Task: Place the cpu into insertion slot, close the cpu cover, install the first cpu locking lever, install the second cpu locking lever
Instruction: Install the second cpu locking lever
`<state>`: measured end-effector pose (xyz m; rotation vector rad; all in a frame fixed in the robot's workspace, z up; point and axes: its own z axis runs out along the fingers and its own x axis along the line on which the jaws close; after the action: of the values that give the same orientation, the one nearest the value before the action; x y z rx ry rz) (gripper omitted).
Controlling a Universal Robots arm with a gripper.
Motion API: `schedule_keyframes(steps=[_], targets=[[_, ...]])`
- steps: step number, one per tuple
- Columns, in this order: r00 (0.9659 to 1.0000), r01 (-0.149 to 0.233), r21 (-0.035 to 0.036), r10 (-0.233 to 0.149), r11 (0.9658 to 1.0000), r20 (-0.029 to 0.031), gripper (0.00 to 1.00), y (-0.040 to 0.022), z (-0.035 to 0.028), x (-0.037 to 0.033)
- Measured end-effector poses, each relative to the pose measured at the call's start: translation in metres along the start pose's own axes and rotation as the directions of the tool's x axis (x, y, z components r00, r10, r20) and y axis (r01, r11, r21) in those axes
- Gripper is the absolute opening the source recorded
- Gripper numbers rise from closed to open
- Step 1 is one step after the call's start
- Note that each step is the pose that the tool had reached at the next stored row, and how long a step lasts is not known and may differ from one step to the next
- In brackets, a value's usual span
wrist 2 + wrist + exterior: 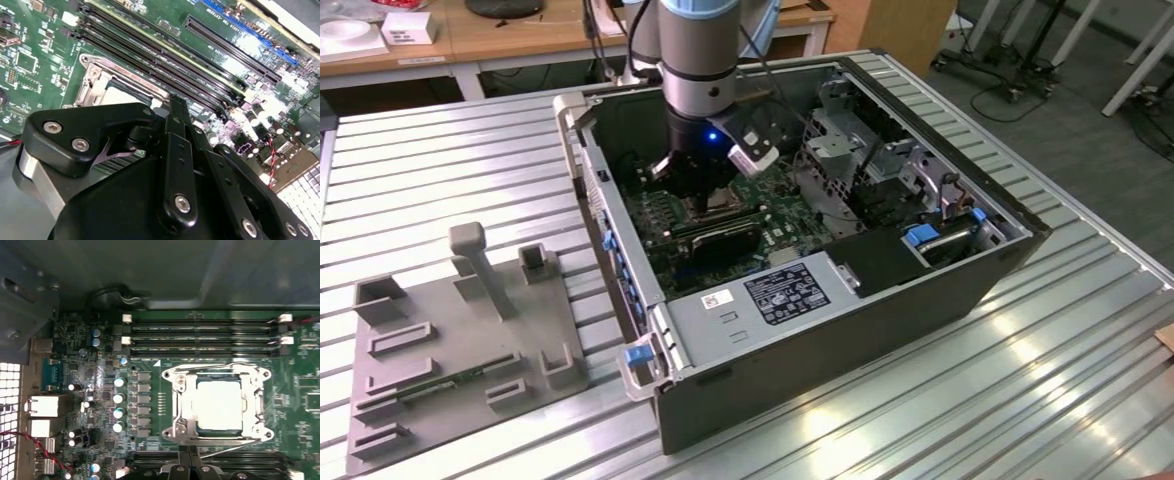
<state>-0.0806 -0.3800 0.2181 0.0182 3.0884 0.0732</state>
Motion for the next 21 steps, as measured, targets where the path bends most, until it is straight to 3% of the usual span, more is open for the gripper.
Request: schedule_keyframes(steps=[5,13,21], targets=[[1.0000,0.000,-0.0006,0.000,1.0000,0.0077,0.11,-0.0009,0.0048,0.0027],[1.0000,0.000,-0.0086,0.000,1.0000,0.0082,0.11,-0.0026,0.0055,0.0034],[1.0000,0.000,-0.0090,0.000,1.0000,0.0085,0.11,-0.0041,0.0069,0.0049]])
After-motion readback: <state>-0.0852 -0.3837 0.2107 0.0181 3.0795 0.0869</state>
